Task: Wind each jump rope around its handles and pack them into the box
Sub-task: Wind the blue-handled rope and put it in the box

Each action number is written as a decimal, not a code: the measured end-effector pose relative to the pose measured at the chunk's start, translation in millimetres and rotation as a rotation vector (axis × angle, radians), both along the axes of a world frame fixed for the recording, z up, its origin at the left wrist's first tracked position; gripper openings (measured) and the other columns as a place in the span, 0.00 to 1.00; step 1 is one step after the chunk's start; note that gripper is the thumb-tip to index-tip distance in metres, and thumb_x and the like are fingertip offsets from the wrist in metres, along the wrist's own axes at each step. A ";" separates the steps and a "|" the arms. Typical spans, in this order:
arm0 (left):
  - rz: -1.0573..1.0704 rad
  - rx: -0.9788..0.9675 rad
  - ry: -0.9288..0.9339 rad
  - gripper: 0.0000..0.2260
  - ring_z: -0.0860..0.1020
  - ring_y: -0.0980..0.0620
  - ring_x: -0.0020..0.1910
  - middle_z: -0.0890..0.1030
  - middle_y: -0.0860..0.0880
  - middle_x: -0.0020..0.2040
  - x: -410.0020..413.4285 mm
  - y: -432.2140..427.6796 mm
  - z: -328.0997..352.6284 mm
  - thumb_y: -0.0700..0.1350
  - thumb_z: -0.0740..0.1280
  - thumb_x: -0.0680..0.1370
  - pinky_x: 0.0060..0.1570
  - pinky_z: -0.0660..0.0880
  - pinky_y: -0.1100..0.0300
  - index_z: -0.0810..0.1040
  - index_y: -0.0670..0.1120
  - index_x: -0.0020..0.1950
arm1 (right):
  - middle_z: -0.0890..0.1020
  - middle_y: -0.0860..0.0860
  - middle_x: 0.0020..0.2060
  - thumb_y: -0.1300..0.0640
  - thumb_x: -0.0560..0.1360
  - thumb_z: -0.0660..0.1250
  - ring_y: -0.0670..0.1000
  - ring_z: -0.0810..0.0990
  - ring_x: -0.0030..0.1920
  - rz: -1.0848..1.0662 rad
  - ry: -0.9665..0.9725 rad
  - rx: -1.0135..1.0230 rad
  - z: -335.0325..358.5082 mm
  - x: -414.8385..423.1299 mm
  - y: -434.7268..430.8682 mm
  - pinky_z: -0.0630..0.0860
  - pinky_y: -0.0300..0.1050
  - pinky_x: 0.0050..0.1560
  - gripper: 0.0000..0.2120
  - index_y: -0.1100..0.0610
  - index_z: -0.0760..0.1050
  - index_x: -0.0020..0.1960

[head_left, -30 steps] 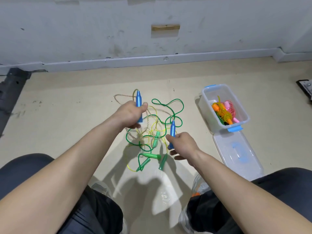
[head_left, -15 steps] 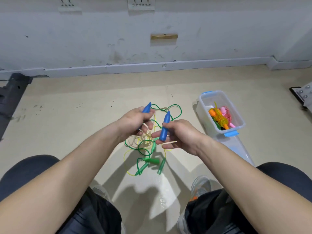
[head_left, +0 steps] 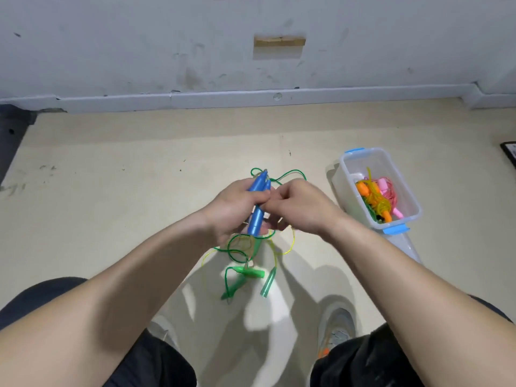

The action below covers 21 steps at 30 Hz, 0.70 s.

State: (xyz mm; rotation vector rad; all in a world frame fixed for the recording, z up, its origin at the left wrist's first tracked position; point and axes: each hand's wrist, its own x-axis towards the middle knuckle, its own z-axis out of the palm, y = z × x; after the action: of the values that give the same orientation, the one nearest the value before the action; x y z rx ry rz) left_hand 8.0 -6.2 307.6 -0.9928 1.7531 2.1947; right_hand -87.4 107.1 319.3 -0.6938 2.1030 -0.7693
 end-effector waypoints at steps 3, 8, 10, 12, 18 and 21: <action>0.038 0.044 0.017 0.10 0.83 0.47 0.33 0.83 0.48 0.46 -20.9 -18.2 -2.2 0.44 0.61 0.85 0.34 0.78 0.60 0.76 0.46 0.64 | 0.81 0.44 0.37 0.37 0.60 0.64 0.48 0.79 0.40 0.038 0.267 0.007 -7.6 -31.2 -18.0 0.76 0.47 0.43 0.19 0.50 0.75 0.42; -0.055 0.045 0.005 0.08 0.72 0.52 0.27 0.85 0.45 0.46 -35.4 -47.7 -1.7 0.41 0.62 0.83 0.29 0.67 0.61 0.79 0.45 0.60 | 0.72 0.44 0.51 0.44 0.60 0.61 0.41 0.72 0.52 -0.082 0.137 -0.357 -21.1 -62.1 -34.9 0.72 0.46 0.57 0.17 0.40 0.69 0.48; -0.137 0.042 0.000 0.08 0.71 0.51 0.28 0.85 0.44 0.46 -30.7 -49.9 -1.9 0.40 0.62 0.83 0.29 0.67 0.61 0.80 0.44 0.58 | 0.73 0.42 0.60 0.52 0.64 0.61 0.41 0.70 0.63 0.093 0.099 -0.344 -27.3 -66.1 -38.0 0.67 0.45 0.68 0.19 0.39 0.75 0.53; -0.185 0.043 0.017 0.09 0.72 0.51 0.28 0.84 0.44 0.49 -27.1 -52.8 -1.2 0.38 0.62 0.82 0.29 0.66 0.60 0.79 0.41 0.60 | 0.80 0.48 0.55 0.53 0.68 0.61 0.41 0.75 0.55 0.160 -0.010 -0.322 -29.2 -65.9 -40.6 0.69 0.49 0.63 0.14 0.47 0.81 0.49; -0.218 0.103 0.126 0.13 0.73 0.52 0.32 0.84 0.43 0.52 0.1 -43.4 12.7 0.37 0.62 0.82 0.29 0.67 0.63 0.77 0.38 0.65 | 0.73 0.47 0.25 0.54 0.76 0.65 0.47 0.69 0.27 0.018 -0.246 -0.495 -14.0 -49.2 -22.7 0.70 0.43 0.34 0.10 0.59 0.72 0.39; -0.303 0.113 0.158 0.16 0.76 0.52 0.35 0.84 0.45 0.55 22.3 -39.3 14.0 0.38 0.66 0.79 0.35 0.71 0.62 0.75 0.40 0.67 | 0.70 0.45 0.25 0.59 0.79 0.66 0.44 0.67 0.26 -0.009 -0.273 -0.566 -6.7 -41.2 -6.7 0.67 0.41 0.32 0.08 0.57 0.73 0.42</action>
State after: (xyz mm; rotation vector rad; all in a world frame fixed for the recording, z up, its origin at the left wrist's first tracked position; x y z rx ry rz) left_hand 30.4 -45.5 321.5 -0.5020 1.6896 2.1939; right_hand -128.6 100.4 312.6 -0.8167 1.6453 -1.4047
